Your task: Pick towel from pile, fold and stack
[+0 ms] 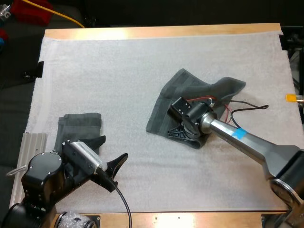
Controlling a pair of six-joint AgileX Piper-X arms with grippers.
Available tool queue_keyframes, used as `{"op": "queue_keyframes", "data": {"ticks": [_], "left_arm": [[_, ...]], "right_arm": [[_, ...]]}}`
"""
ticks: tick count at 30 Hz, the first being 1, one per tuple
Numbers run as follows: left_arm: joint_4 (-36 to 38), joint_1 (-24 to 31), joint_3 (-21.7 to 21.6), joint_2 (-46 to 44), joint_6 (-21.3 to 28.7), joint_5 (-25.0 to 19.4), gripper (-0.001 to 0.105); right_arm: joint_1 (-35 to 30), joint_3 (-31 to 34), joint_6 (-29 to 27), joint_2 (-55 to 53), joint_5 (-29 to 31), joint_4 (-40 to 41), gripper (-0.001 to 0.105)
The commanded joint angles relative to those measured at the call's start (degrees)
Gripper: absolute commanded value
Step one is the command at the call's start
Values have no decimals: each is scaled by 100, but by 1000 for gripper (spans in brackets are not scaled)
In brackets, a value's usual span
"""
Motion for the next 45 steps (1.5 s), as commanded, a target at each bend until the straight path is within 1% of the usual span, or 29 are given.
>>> {"op": "queue_keyframes", "data": {"ticks": [1,5,6,7,9,13,20,23,28,30,31,37,40,42,45], "left_arm": [[13,-26,-34,17,-52,-2,69],[13,-26,-34,17,-52,-2,69],[13,-26,-34,17,-52,-2,69],[13,-26,-34,17,-52,-2,69],[13,-26,-34,17,-52,-2,69],[13,-26,-34,17,-52,-2,69],[13,-26,-34,27,-52,-2,69],[13,-26,-34,237,-52,42,69],[-146,-26,-34,944,-52,350,69],[-360,-26,-34,1458,-52,517,69],[-417,-26,-34,1566,-52,536,69],[-1270,-26,-34,3176,-78,764,69],[-1446,-26,-34,3699,-184,796,69],[-1532,-26,-34,4183,-185,967,69],[-1704,-26,-34,4667,-228,1048,69]], "right_arm": [[8,-10,-64,-162,115,43,25],[8,-10,-64,-256,115,79,25],[8,-10,-145,-267,106,82,21],[8,-10,-260,-269,49,81,13],[8,-10,-360,-269,-38,81,1],[8,-10,-449,-288,-64,135,1],[8,-10,-785,-632,130,350,1],[8,-10,-878,-829,151,556,1],[8,-10,-940,-1009,150,866,1],[8,-10,-944,-1014,150,945,1],[8,-10,-944,-1013,150,975,1],[8,-10,-944,-1013,150,989,1],[8,-10,-944,-1013,150,989,1],[8,-10,-944,-1034,150,989,1],[8,-10,-944,-1031,150,973,1]]}}
